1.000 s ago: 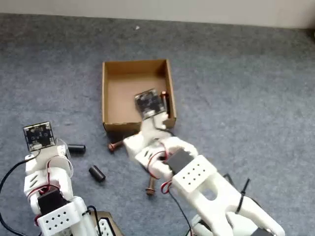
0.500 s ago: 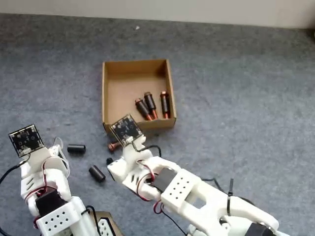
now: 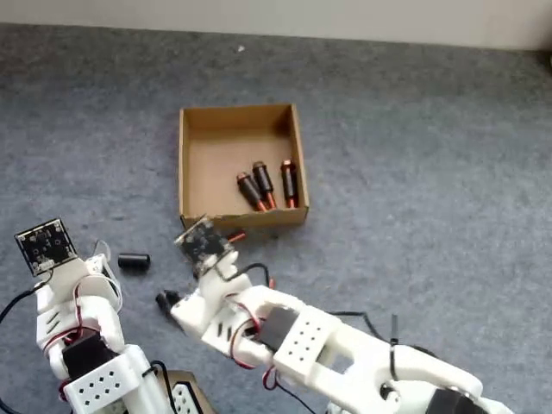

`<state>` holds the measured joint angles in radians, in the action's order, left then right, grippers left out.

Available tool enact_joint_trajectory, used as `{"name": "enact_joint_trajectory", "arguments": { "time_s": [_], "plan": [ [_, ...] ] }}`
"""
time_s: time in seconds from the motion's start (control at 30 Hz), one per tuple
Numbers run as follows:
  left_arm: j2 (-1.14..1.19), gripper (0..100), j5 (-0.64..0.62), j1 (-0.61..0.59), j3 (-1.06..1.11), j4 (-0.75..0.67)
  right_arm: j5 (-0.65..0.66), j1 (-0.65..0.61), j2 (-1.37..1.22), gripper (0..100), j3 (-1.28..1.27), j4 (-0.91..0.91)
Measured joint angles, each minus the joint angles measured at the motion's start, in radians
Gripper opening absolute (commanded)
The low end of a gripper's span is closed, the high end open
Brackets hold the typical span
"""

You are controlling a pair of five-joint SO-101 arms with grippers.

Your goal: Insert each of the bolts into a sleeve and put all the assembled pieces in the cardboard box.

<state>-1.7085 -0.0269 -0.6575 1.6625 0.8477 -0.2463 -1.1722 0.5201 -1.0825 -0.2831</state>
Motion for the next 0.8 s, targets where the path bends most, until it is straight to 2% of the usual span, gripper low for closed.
{"name": "enact_joint_trajectory", "arguments": {
  "time_s": [0.23,0.57,0.63,0.77,0.8],
  "plan": [
    [0.0,23,0.0,0.0,0.0,0.0,0.0,-0.026,-0.302,17.0,0.176,-0.031],
    [0.0,23,0.0,0.0,0.0,0.0,-0.002,-0.029,-0.537,16.9,0.325,-0.04],
    [0.0,23,0.0,0.0,0.0,0.0,0.0,-0.031,-0.572,14.3,0.344,-0.04],
    [0.0,23,0.0,0.0,0.0,0.0,0.003,-0.021,-0.586,0.0,0.359,-0.04],
    [0.0,23,0.0,0.0,0.0,0.0,0.021,-0.011,-0.586,1.2,0.359,-0.04]
  ]
}}
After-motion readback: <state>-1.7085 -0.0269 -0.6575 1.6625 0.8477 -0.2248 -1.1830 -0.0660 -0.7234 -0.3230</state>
